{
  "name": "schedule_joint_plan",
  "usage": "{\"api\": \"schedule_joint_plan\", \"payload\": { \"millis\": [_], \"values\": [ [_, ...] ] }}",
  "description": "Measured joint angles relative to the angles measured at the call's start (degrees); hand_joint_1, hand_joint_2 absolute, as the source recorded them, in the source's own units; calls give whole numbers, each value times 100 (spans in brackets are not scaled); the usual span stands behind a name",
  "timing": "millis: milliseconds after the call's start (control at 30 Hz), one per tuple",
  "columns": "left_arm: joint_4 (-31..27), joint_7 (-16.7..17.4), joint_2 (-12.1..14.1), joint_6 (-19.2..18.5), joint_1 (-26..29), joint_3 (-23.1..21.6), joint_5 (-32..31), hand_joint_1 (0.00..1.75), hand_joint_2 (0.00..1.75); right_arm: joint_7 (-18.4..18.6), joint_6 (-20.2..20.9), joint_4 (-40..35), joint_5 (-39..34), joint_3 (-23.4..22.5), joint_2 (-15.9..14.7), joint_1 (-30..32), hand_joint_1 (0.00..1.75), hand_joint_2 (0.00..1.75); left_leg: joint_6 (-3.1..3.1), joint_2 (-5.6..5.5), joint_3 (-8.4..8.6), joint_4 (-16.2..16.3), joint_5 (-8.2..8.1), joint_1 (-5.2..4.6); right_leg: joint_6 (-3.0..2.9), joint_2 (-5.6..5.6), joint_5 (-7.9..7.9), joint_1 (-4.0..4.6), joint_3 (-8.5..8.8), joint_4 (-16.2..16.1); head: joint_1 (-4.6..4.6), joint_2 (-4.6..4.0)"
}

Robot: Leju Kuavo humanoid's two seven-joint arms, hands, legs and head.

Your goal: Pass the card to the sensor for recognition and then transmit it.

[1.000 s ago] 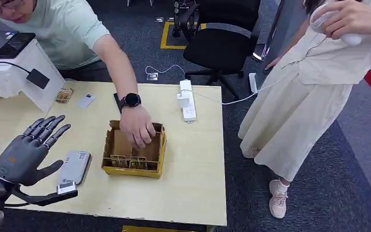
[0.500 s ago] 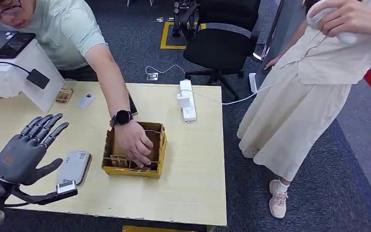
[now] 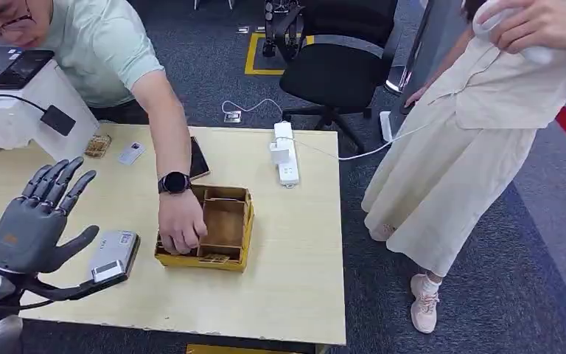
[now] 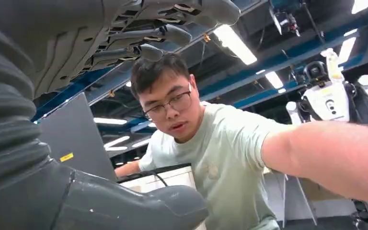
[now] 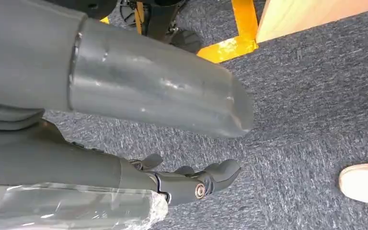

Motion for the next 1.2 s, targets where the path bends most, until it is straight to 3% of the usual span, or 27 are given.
{"api": "schedule_joint_plan", "payload": {
  "millis": [300, 733, 1200],
  "values": [
    [2, 0, -46, -13, -43, 0, 17, 0, 175, 98, 13, 0, 2, -9, 0, 2, 0, 0, 0, 1, 0, 0, 0, 0, 0, 1, 0, 0, 0, 0, 2, 0],
    [2, 0, 232, -107, -24, 0, 22, 0, 175, 155, 70, 0, 17, -17, 0, 4, 0, 0, 0, 0, -1, 0, 0, 0, 0, 1, 0, 0, 0, 0, 4, 0],
    [0, 103, 232, -15, 95, 2, -68, 0, 175, 140, 63, 0, 48, -92, 0, 4, 0, 0, 0, 0, -1, 0, 0, 0, 0, 0, 0, 0, 1, 0, 0, 0]
  ]
}}
